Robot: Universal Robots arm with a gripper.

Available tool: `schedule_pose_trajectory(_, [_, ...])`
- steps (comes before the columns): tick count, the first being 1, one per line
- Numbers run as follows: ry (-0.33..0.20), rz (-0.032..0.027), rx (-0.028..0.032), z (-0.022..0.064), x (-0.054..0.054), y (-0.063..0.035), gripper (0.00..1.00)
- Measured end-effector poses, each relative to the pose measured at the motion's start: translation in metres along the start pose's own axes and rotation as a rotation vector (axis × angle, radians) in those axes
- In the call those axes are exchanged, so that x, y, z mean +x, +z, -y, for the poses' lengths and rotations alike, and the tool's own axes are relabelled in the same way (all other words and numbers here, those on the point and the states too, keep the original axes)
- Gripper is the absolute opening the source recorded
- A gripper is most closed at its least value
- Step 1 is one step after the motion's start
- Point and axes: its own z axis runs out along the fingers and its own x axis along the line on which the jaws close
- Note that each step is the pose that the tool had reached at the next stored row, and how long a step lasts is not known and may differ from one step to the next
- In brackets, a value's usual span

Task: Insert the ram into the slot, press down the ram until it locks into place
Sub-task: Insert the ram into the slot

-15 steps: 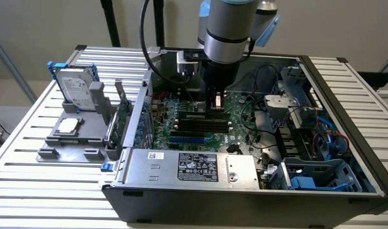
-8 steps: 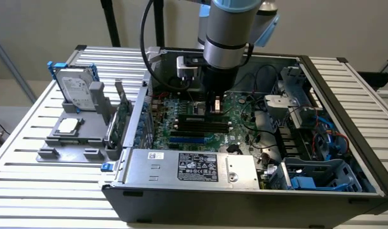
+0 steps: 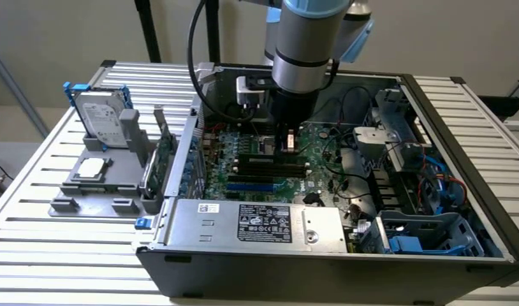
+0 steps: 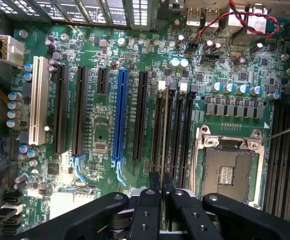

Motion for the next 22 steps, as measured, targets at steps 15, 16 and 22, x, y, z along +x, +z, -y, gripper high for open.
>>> schedule_pose_trajectory(15, [0.019, -0.0029, 0.0000, 0.0020, 0.0002, 0.0051, 0.14])
schedule_pose_trajectory(16, [0.019, -0.0028, 0.0001, 0.0020, 0.0002, 0.0054, 0.14])
schedule_pose_trajectory(22, [0.019, -0.0044, 0.0001, 0.0022, 0.0002, 0.0082, 0.14])
